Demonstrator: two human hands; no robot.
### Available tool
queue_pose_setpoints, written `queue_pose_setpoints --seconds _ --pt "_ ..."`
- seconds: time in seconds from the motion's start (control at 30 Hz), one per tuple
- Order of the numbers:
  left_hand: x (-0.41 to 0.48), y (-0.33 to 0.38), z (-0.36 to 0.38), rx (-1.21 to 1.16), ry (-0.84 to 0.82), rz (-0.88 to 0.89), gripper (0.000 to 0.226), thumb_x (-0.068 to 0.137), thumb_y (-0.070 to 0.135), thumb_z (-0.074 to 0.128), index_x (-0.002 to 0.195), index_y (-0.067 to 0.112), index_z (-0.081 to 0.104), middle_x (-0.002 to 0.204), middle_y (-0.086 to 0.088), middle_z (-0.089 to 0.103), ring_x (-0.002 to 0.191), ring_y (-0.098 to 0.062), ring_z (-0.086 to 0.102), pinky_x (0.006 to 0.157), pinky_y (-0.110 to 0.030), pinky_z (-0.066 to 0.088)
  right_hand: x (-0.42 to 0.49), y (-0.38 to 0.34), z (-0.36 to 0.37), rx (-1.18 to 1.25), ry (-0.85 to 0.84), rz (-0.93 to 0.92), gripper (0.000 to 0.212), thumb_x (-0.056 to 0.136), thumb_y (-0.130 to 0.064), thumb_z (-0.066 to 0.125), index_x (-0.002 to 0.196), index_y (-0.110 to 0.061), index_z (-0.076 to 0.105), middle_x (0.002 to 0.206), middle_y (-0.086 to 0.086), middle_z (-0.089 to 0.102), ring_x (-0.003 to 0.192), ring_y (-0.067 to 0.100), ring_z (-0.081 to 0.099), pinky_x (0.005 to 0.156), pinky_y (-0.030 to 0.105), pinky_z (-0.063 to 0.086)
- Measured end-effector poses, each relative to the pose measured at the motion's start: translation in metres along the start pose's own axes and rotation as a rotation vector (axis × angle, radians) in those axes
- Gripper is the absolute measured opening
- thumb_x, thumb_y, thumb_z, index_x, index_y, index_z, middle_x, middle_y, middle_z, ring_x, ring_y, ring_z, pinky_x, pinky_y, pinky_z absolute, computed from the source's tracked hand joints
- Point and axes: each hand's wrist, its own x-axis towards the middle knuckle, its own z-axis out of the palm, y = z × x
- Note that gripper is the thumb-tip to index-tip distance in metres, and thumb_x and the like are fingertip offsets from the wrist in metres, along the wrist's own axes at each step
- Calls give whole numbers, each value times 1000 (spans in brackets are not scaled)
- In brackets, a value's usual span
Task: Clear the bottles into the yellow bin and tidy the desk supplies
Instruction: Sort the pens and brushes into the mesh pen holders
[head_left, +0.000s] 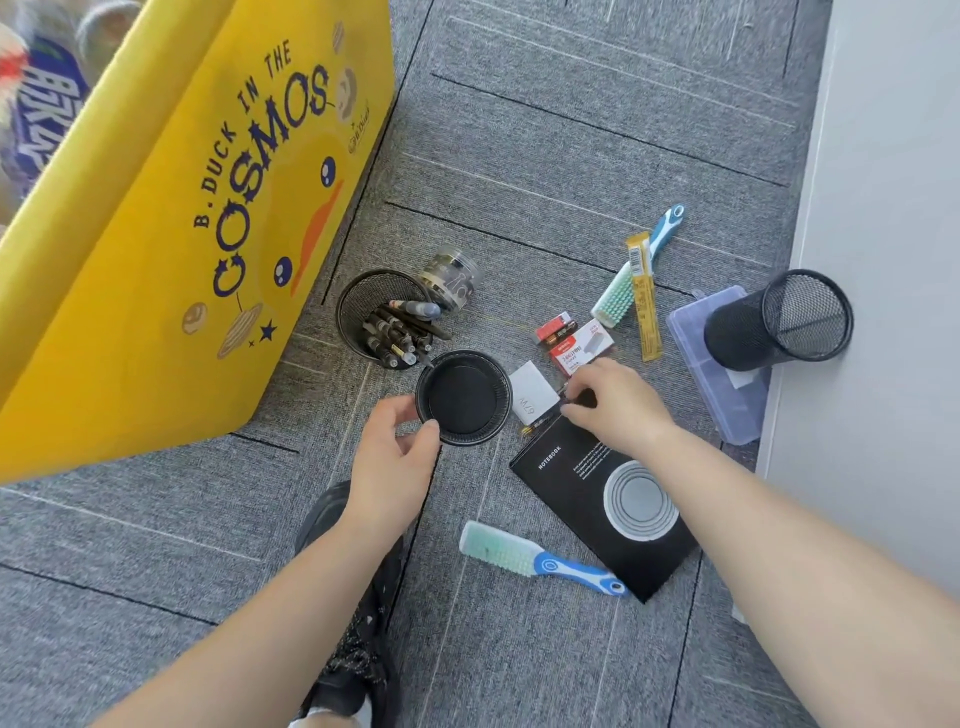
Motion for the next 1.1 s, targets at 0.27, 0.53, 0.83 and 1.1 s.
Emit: queue_pose_setpoints --seconds 0.27,0.53,0.83,1.1 --pt "-2 -2 4 -6 19 7 26 94 21 53 115 31 43 107 22 51 95 -18 64 90 -36 50 -13 -7 9 -121 86 17 48 73 -68 62 103 -30 61 111 -5 56 112 20 49 93 37 35" --pt "-2 0 2 1 1 -14 26 94 22 53 113 33 40 105 23 50 95 -23 64 89 -37 49 -8 -21 36 -281 229 105 62 67 -67 64 108 -22 55 112 -1 60 110 23 50 97 39 30" --pt "-3 0 4 -13 11 -11 24 94 20 52 111 33 40 104 22 51 95 -24 64 85 -34 48 -4 1 25 -57 294 243 60 77 -53 66 124 -22 48 124 2 53 120 25 46 101 40 32" --pt "-2 -1 1 6 -19 -22 26 94 26 52 116 32 40 111 15 52 99 -16 63 94 -40 48 0 -4 32 44 309 131 57 81 -33 71 130 -19 45 126 6 43 118 27 43 98 39 36"
